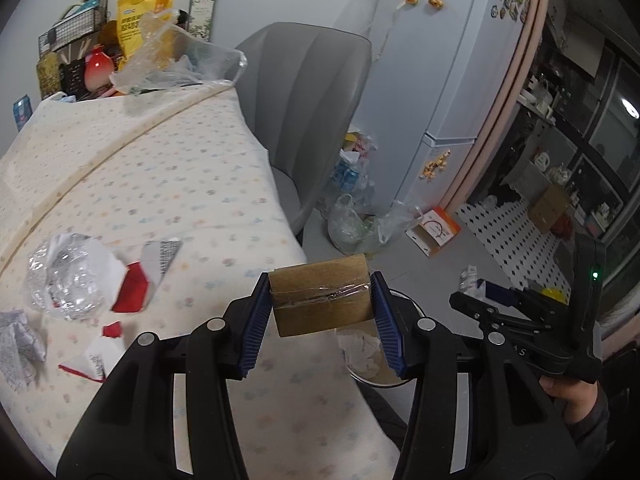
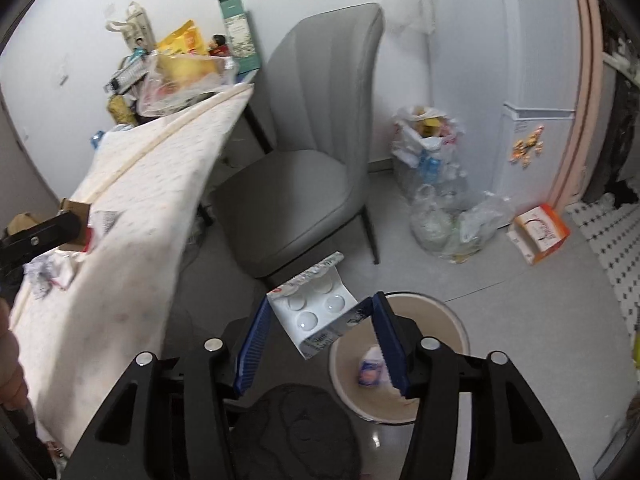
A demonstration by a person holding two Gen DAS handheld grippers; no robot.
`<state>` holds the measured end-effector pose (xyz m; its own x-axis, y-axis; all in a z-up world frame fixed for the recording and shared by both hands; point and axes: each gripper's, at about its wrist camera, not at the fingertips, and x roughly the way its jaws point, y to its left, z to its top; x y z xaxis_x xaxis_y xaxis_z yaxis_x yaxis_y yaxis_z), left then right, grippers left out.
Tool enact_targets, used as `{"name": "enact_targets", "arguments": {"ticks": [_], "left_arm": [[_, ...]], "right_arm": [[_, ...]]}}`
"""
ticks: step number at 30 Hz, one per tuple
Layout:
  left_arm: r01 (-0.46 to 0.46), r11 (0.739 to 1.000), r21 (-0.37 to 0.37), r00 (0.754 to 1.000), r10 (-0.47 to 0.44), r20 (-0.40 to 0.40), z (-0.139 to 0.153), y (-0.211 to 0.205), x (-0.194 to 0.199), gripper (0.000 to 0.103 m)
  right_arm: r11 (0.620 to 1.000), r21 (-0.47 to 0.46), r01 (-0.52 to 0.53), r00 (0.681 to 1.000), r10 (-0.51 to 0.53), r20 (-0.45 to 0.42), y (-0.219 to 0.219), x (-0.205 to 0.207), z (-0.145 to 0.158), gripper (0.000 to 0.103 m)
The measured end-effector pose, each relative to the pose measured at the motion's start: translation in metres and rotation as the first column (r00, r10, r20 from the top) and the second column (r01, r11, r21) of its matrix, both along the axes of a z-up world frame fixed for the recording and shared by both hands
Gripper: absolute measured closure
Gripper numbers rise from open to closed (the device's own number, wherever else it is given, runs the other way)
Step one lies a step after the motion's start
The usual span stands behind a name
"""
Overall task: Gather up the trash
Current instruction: 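Carry the box and blister pack in both tools over to the bin, then open both tools over the bin to drop box and blister pack, then move both tools back over the table toward the remaining trash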
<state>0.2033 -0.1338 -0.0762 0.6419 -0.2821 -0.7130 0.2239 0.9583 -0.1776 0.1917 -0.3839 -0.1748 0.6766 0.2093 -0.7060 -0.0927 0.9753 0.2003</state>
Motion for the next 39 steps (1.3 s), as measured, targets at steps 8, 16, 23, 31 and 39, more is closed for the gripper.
{"name": "enact_targets", "arguments": {"ticks": [8,16,23,31,39], "left_arm": [[0.063,0.998,0.021,0.998,-0.063,-0.018,-0.005,-0.036,0.009,0.054],[0.155,0.987,0.042,0.986,-0.152,-0.063,-0.020,-0.085,0.021,0.054],[0.246,0.968,0.047,0.966,-0.241,-0.096,-0.029,-0.132,0.029,0.053],[0.321,0.944,0.078,0.946,-0.315,-0.072,-0.033,-0.174,0.036,0.011],[0.270,0.960,0.071,0.962,-0.265,-0.067,-0.026,-0.148,0.033,0.007]], "right_arm": [[0.998,0.047,0.035,0.999,-0.034,-0.018,-0.029,-0.006,-0.014,0.035],[0.990,0.089,0.106,0.994,-0.102,-0.044,-0.067,-0.024,-0.029,0.035],[0.976,0.105,0.191,0.981,-0.188,-0.037,-0.111,-0.039,-0.026,0.035],[0.957,0.128,0.259,0.966,-0.257,-0.031,-0.144,-0.053,-0.020,0.035],[0.963,0.132,0.234,0.972,-0.231,-0.040,-0.132,-0.053,-0.020,0.033]]}}
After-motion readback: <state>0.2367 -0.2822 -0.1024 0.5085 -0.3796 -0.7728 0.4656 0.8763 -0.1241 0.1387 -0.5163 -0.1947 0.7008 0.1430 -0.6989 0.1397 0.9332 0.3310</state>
